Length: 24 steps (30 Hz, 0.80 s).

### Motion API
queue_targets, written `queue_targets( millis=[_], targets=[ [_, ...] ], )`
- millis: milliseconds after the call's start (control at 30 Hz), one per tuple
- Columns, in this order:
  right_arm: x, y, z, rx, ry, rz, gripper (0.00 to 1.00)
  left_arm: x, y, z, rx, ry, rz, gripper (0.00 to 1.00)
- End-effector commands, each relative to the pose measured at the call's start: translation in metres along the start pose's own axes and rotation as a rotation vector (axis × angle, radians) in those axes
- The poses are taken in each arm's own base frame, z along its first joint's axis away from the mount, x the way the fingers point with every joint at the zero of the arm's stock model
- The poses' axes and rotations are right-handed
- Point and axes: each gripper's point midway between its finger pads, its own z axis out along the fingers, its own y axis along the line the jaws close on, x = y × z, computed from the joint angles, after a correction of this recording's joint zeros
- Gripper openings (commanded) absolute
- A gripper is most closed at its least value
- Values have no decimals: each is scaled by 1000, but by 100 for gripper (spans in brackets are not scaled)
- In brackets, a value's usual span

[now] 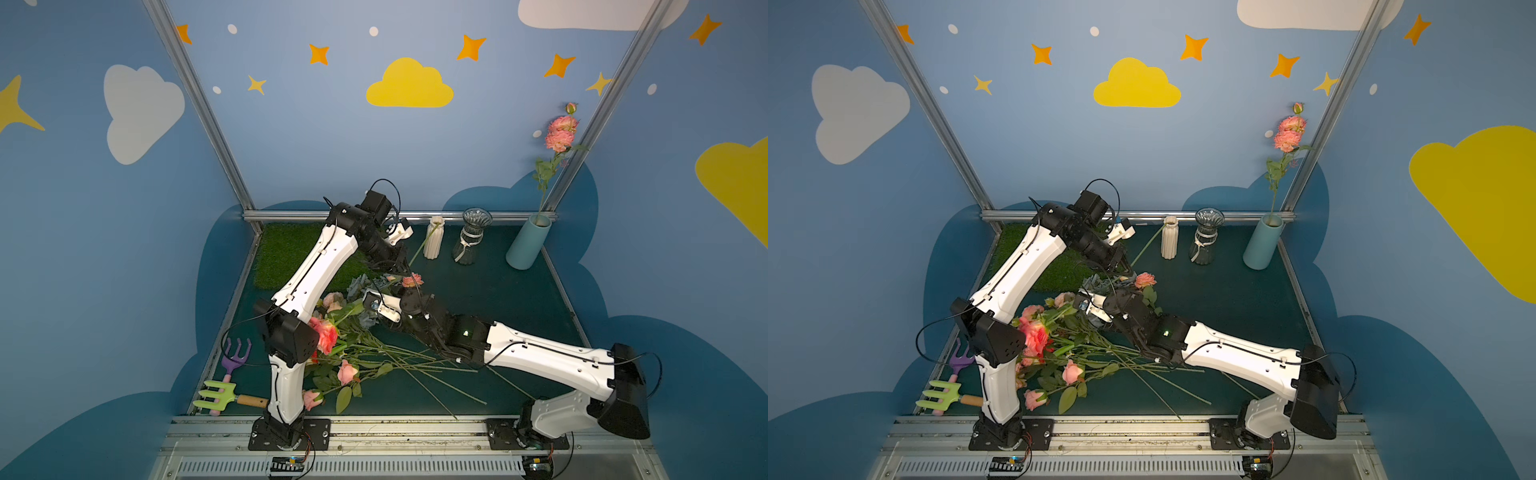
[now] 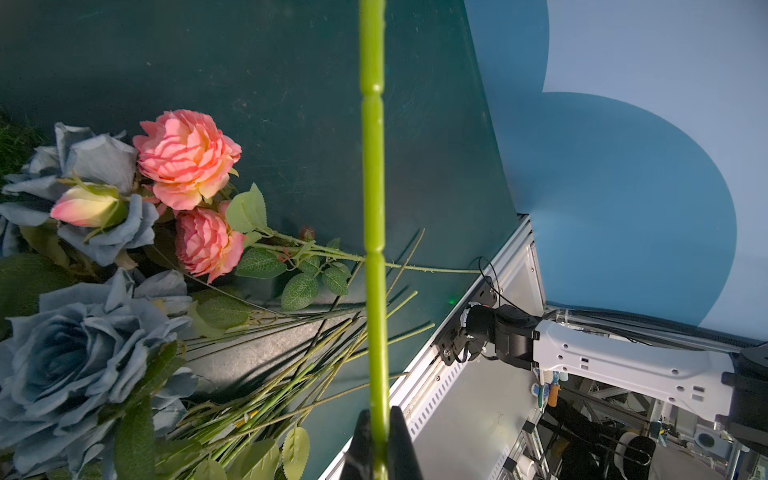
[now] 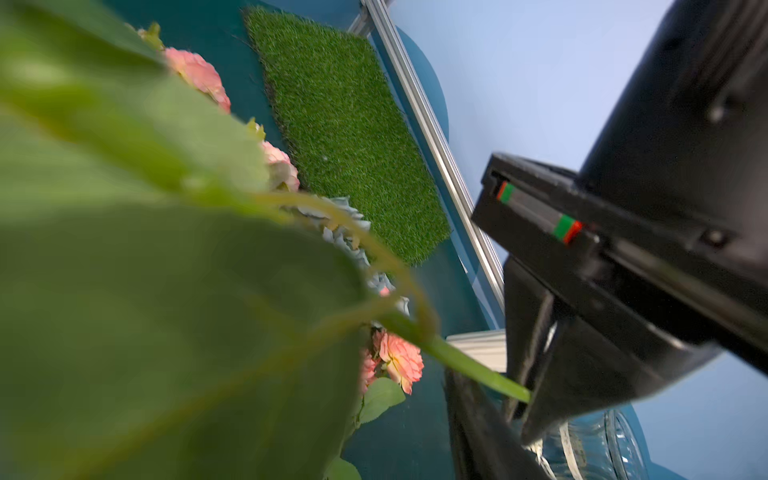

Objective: Place the pink flowers into the vase
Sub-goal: Pick up the flower at the center of the board.

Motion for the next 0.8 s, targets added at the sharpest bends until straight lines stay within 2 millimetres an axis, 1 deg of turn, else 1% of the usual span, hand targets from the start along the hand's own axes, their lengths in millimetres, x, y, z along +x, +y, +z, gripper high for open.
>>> queue_targets(
  millis=[0,200,267,367,467,567,700,767],
  targets=[
    [-48,-30,-29,74,-187,73,47,9,-12,3,33,33,8,2],
    [-54,-33,-41,80,-204,75,45,9,-11,1,30,28,8,2],
    [-56,-31,-45,77,-193,61,41,7,-10,-2,31,20,5,2],
    [-52,-31,-49,69,-164,59,39,5,-8,-7,34,7,-4,2],
    [-40,-25,-49,17,-66,44,42,1,-6,-14,43,-11,-16,2],
    [-28,-27,-51,30,-7,9,45,1,-6,-17,45,-18,-16,2],
    [-30,-30,-53,32,-11,-1,47,2,-7,-15,51,-12,-14,2],
    [-31,-28,-49,28,-10,-7,47,3,-8,-15,50,-11,-11,2]
  ],
)
